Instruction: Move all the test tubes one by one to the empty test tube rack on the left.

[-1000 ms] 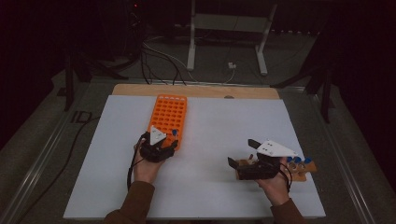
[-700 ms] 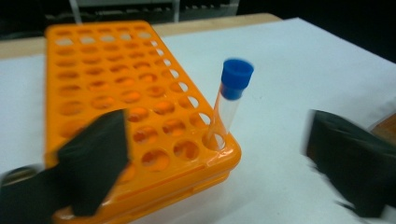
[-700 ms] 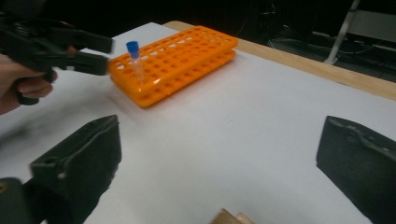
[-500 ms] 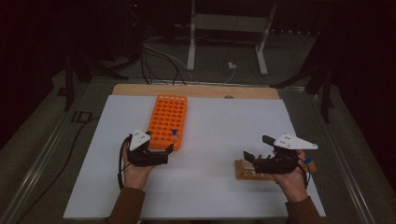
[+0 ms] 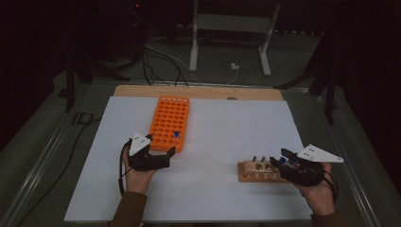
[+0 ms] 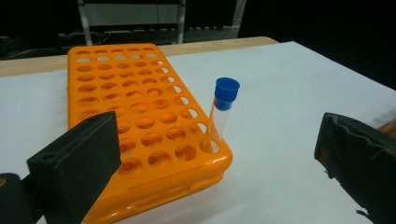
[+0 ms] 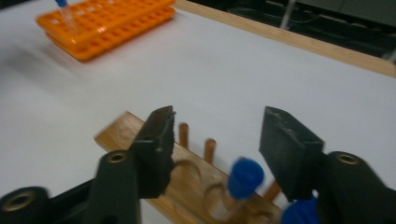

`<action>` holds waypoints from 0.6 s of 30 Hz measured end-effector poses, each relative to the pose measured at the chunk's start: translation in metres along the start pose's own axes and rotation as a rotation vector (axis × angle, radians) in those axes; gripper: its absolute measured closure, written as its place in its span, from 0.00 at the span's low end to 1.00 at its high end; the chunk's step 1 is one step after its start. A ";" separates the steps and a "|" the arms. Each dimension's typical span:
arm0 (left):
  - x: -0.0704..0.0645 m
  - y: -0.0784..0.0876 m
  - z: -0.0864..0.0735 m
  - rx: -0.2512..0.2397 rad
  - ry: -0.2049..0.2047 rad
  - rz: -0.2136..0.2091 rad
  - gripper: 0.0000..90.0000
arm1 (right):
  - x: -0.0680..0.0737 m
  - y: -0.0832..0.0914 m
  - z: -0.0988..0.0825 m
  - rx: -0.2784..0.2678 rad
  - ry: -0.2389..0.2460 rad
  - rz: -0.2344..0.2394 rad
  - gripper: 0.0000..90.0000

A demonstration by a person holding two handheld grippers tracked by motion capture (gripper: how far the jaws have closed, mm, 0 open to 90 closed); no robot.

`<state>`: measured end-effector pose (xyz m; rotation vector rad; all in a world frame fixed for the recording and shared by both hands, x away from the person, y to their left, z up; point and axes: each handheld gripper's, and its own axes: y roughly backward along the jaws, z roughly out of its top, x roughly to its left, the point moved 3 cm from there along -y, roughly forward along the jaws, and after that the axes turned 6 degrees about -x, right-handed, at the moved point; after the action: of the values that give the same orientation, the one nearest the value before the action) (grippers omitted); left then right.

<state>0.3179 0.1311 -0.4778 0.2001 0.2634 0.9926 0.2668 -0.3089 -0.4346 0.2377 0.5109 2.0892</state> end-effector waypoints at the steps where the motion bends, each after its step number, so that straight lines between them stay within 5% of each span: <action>1: 0.000 0.000 0.000 0.002 -0.002 0.001 0.01 | 0.000 0.001 -0.001 0.004 0.012 -0.011 0.55; 8: -0.001 -0.001 -0.001 0.008 -0.002 0.001 0.01 | -0.001 0.002 -0.008 0.029 0.037 -0.050 0.64; 18: -0.001 -0.001 -0.001 0.007 -0.003 0.002 0.01 | 0.002 -0.004 -0.020 0.069 0.031 -0.026 0.78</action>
<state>0.3179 0.1300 -0.4794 0.2085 0.2641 0.9934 0.2616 -0.3104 -0.4541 0.2374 0.6019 2.0551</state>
